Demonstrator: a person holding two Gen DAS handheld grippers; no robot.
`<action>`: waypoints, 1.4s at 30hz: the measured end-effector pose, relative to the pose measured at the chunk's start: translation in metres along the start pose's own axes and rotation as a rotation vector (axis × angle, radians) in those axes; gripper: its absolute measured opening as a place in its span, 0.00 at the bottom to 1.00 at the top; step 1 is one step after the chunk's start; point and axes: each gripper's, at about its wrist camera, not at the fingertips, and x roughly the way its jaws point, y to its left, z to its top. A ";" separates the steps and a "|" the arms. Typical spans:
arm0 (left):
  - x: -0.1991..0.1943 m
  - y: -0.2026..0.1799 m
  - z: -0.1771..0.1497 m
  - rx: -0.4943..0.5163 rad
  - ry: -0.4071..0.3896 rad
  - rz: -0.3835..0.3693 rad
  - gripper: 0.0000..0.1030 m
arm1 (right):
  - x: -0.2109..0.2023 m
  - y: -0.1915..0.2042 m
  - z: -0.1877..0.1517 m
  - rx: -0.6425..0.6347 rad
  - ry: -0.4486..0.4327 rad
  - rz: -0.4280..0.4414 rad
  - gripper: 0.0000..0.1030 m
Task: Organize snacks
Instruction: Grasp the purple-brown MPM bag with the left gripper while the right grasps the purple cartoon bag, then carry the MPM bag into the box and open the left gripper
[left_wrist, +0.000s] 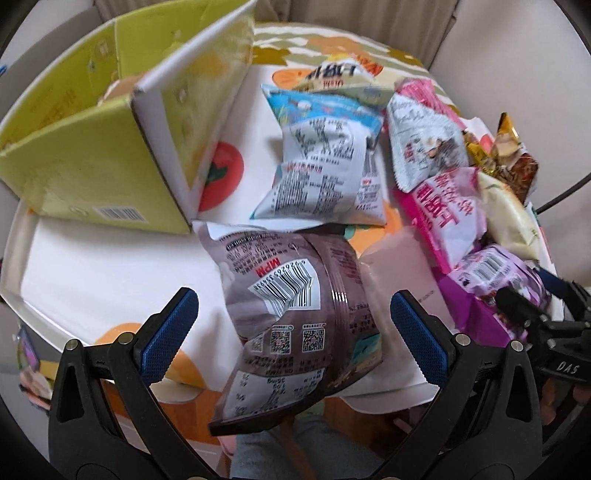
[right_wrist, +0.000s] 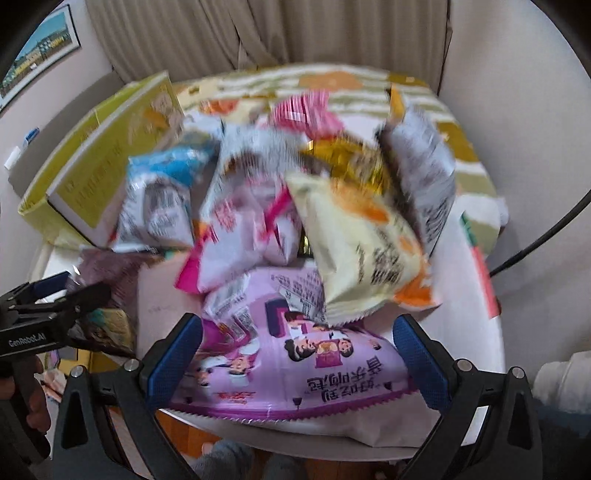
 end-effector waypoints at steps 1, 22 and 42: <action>0.003 0.000 -0.001 -0.006 0.006 -0.001 1.00 | 0.005 -0.001 -0.002 -0.001 0.011 0.003 1.00; 0.019 -0.004 -0.005 -0.022 0.041 -0.046 0.67 | 0.045 -0.028 -0.006 0.150 0.119 0.210 0.85; -0.078 -0.009 -0.009 0.008 -0.086 -0.055 0.66 | -0.038 -0.008 -0.005 0.126 -0.012 0.243 0.70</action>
